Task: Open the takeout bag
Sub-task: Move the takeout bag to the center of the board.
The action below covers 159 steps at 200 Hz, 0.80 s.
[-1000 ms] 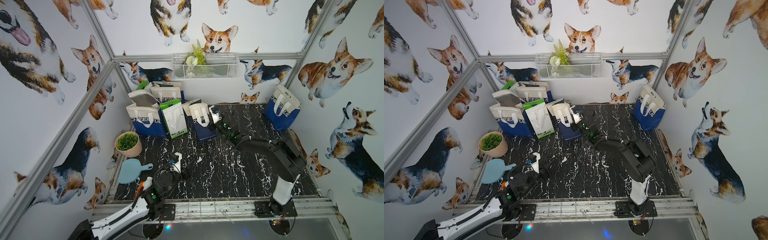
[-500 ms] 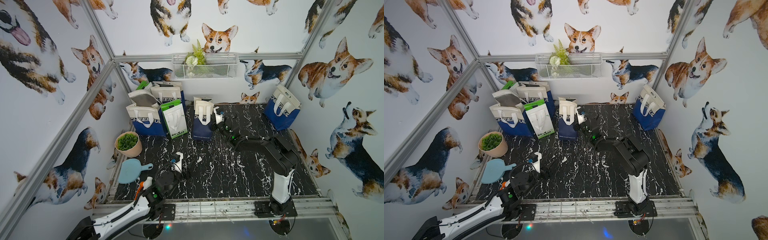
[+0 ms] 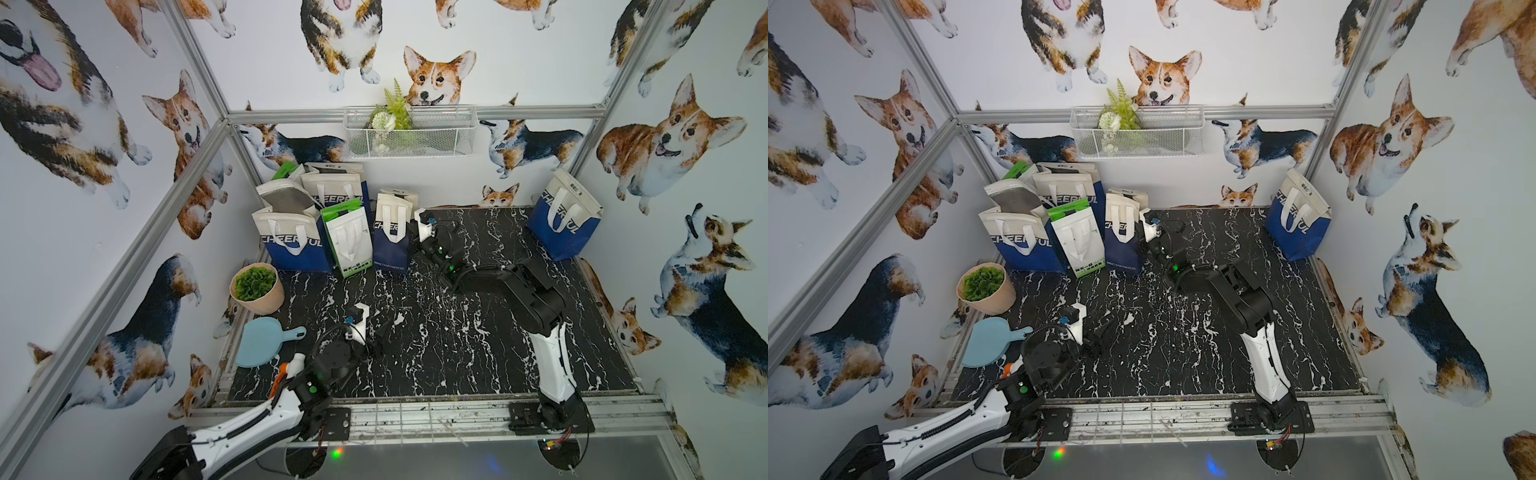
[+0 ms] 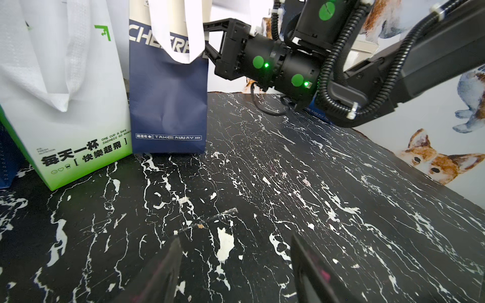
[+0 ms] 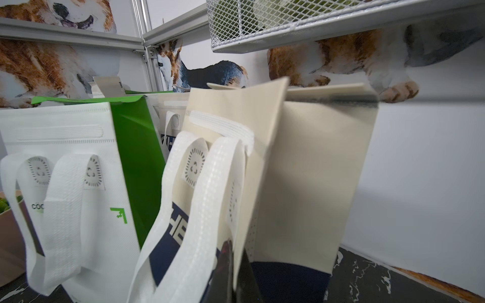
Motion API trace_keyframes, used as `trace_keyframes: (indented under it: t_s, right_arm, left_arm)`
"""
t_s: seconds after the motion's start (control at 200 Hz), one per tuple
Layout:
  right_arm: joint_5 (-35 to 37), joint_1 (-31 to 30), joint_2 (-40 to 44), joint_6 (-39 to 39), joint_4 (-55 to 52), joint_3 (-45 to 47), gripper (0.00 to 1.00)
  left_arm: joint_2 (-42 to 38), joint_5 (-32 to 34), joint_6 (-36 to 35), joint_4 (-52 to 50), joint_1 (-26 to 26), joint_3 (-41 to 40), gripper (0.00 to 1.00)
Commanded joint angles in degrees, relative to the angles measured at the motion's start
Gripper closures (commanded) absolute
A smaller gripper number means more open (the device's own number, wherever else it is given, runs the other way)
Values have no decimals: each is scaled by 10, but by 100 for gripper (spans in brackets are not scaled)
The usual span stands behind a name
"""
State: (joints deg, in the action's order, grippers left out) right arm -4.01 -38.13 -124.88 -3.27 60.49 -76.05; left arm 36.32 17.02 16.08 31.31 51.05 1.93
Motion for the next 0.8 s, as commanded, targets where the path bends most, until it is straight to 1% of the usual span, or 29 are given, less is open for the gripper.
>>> trace_keyframes:
  t_s: [0.0,0.2,0.39,0.49,0.576,0.716,0.791]
  right_arm:
    - [-10,-10,-24,-2,-12,-33,100]
    - [-20,-21,-62,-13,-55,-91,100]
    - [2,-33,-67,19,-54,-81,100]
    - [10,-33,-60,25,-48,-64,85]
    - [8,-33,-52,32,-39,-44,77]
    - [-2,-33,-35,33,-17,-4,69]
    - [-3,-33,-28,33,2,19,67]
  left_arm:
    - [-1,5,-4,19,1,4,32]
    - [2,6,-5,20,1,4,32]
    - [-3,3,-5,19,1,3,32]
    - [-4,4,-5,19,1,2,32]
    - [-1,5,-5,20,1,2,32]
    - [4,6,-5,23,1,4,32]
    - [7,5,-5,24,1,4,32]
